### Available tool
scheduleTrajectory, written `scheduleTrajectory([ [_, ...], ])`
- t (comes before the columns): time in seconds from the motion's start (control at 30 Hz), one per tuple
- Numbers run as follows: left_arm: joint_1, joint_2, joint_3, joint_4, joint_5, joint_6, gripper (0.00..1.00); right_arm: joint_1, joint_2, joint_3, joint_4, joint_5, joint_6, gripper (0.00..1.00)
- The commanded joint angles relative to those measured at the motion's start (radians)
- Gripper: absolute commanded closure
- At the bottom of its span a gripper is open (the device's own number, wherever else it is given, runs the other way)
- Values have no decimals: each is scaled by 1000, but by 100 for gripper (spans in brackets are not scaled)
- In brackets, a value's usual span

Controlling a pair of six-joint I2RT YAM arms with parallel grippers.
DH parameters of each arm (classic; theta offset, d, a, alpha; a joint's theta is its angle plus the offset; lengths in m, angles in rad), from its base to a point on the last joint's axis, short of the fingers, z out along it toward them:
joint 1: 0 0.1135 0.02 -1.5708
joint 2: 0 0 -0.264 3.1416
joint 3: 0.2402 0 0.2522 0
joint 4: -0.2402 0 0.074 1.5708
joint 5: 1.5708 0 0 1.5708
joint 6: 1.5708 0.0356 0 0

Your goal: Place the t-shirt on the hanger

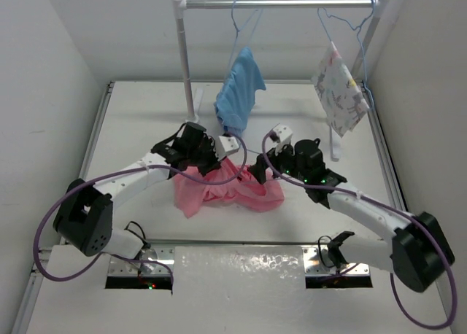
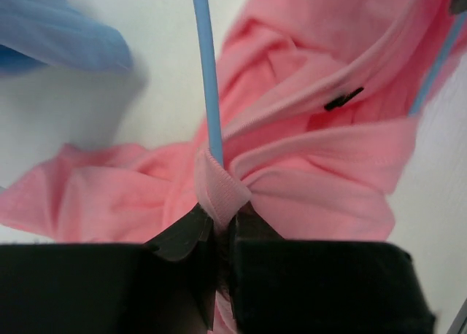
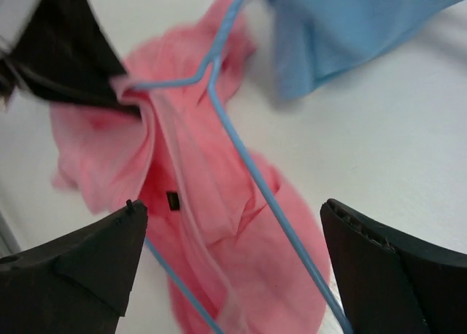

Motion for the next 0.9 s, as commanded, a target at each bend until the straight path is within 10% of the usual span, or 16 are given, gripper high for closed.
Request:
scheduleTrajectory([
  [0.0,11,4,85,25,-35,-127,100,7,-133,35,-9,244,179,1],
  [0.2,10,30,102,48,-105,-210,100,9,-316,-14,-79,402,229,4],
  [0.47,11,13,93,54,-96,-222,100,12,-377,-202,59,434,357,57],
  [0.87,10,-6,76,59,-67,-221,100,13,233,-134,419,328,512,47],
])
